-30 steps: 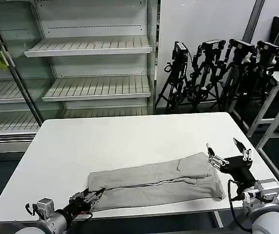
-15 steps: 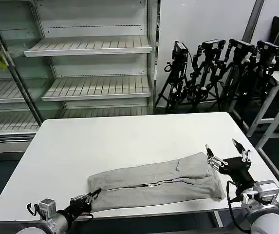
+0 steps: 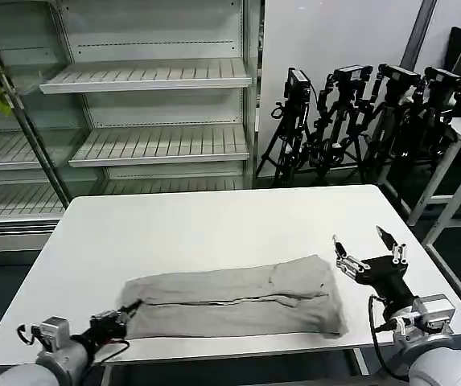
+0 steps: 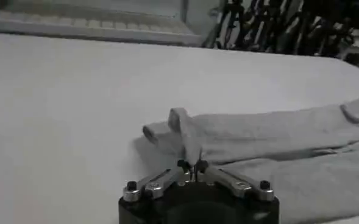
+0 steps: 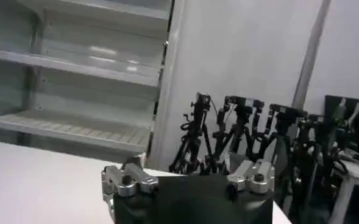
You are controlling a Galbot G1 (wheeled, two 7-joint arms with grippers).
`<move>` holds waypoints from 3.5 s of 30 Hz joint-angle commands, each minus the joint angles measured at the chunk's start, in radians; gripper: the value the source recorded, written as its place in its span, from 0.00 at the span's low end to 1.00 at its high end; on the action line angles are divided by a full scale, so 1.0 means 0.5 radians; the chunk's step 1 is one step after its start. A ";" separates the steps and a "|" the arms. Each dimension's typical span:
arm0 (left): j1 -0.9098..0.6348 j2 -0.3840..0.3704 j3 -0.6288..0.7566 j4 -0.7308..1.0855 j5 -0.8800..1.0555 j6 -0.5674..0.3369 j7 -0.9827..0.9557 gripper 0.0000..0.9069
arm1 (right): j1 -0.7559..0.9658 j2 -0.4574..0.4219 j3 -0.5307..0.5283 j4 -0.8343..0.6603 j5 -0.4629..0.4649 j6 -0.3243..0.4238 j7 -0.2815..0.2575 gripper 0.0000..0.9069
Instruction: Fold and organize the clothes.
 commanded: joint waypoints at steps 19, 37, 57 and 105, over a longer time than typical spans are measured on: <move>0.527 0.625 -1.272 0.270 -0.054 0.105 -0.035 0.06 | 0.106 -0.012 -0.034 -0.111 0.047 0.104 -0.091 1.00; 0.087 0.568 -0.524 -0.284 -0.566 0.102 -0.131 0.06 | 0.063 -0.162 0.051 -0.168 0.120 0.137 -0.097 1.00; -0.733 0.313 0.406 -0.352 -0.630 0.104 -0.217 0.06 | -0.086 -0.123 0.155 -0.209 0.080 0.127 -0.034 1.00; -0.370 0.258 0.137 -0.397 -0.233 0.044 -0.101 1.00 | -0.204 -0.056 0.151 -0.093 0.003 0.135 -0.040 1.00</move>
